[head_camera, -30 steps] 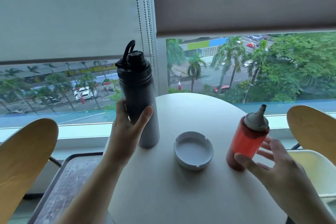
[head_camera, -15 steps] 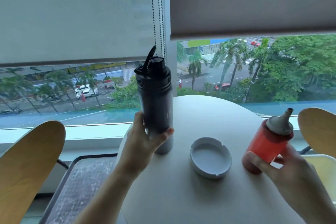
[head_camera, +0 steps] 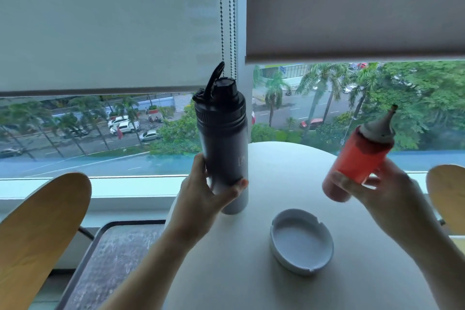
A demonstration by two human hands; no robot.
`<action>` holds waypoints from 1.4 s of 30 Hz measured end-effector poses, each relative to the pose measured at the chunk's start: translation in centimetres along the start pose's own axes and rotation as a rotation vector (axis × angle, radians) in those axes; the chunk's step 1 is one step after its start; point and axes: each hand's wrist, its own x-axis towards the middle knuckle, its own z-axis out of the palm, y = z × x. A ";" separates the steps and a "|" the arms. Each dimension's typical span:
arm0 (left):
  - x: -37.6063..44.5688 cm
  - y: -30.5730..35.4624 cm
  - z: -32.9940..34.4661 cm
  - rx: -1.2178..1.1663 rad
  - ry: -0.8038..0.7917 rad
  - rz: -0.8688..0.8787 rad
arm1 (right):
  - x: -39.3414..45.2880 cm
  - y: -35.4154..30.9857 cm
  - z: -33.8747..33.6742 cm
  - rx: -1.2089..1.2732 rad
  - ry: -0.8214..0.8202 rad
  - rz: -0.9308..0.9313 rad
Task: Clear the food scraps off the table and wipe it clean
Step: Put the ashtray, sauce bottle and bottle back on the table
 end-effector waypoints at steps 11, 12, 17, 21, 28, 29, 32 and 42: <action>6.8 -0.4 1.7 0.031 -0.007 0.036 | 8.7 -1.1 7.3 0.086 -0.184 -0.105; 7.3 -0.6 1.9 0.032 -0.007 0.038 | 9.1 -1.1 8.0 0.089 -0.202 -0.106; 9.1 -0.6 2.7 0.044 -0.005 0.038 | 10.9 -1.3 11.1 0.088 -0.253 -0.107; 10.2 -0.9 3.2 0.046 0.006 0.033 | 11.9 -1.5 12.9 0.114 -0.280 -0.082; 11.1 -1.9 3.6 0.066 0.018 0.036 | 12.3 -1.5 14.4 0.129 -0.300 -0.069; 11.2 -1.9 3.6 0.064 0.020 0.034 | 12.3 -1.6 14.5 0.124 -0.303 -0.071; 11.4 -2.0 3.6 0.056 0.029 0.028 | 12.3 -1.7 14.7 0.100 -0.311 -0.083; 11.7 -2.3 3.7 0.088 0.018 -0.001 | 12.1 -1.9 14.8 0.100 -0.341 -0.070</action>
